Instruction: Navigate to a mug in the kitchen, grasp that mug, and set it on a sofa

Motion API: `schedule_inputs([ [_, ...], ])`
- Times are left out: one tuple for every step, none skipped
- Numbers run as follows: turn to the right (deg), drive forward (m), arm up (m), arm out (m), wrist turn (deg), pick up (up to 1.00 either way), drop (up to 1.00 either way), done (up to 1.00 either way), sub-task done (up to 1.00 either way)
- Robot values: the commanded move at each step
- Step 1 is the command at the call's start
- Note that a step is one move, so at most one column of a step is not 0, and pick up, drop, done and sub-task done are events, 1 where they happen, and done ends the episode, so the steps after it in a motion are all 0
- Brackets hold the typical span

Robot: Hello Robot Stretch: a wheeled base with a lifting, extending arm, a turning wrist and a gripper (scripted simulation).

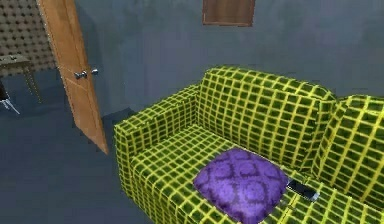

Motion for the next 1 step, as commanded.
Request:
schedule_inputs([
  [-15.0, 0.00, 0.00, 0.00, 0.0, 0.00, 0.00, 0.00, 0.00],
])
